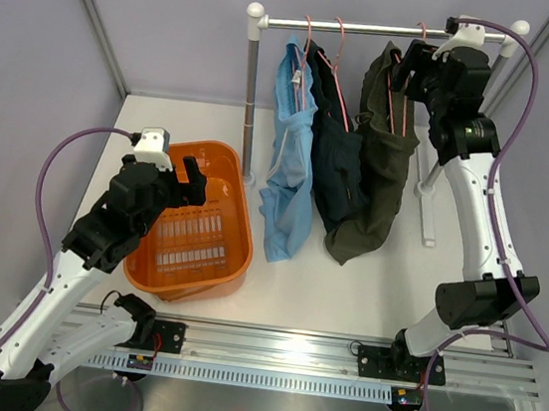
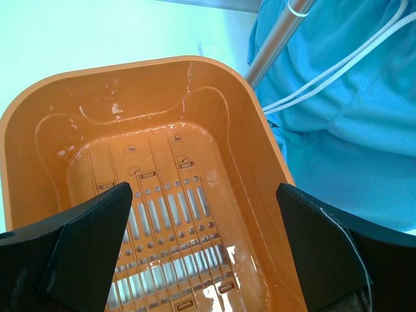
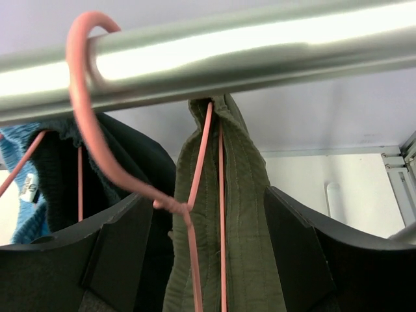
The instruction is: Remove the shorts from the hanger
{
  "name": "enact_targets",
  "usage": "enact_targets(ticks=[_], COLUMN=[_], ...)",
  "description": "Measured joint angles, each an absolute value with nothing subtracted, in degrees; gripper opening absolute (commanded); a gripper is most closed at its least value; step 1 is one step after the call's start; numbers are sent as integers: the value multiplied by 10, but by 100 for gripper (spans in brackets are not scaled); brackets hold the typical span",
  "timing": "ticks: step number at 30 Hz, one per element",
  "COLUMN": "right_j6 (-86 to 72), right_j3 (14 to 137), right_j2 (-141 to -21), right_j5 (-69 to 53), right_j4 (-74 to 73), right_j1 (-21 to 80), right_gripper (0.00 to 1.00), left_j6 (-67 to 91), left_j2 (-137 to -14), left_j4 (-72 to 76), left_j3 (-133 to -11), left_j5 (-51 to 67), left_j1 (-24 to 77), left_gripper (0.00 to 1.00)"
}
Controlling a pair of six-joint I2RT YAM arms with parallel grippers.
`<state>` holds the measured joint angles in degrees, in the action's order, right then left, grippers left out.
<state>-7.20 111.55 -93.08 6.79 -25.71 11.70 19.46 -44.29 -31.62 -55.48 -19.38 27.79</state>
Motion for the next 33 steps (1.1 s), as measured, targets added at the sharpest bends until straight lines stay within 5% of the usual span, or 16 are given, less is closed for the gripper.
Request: enact_targets(ticks=[12, 19, 24, 33], right_j6=[-46, -37, -36, -33], right_j3=[1147, 1157, 1166, 1170], right_j2=[-978, -983, -985, -988], right_j5=[96, 101, 107, 114], right_j4=[-247, -239, -239, -240], right_j1=[128, 130, 131, 131], right_gripper=[56, 20, 34, 39], left_j6=[194, 193, 193, 193], left_j2=[-443, -443, -443, -443], left_j4=[-316, -316, -316, -316], left_j3=[-555, -555, -555, -555], left_j5=[-194, -194, -194, -194], left_j1=[278, 278, 278, 278], left_gripper=[99, 99, 99, 99])
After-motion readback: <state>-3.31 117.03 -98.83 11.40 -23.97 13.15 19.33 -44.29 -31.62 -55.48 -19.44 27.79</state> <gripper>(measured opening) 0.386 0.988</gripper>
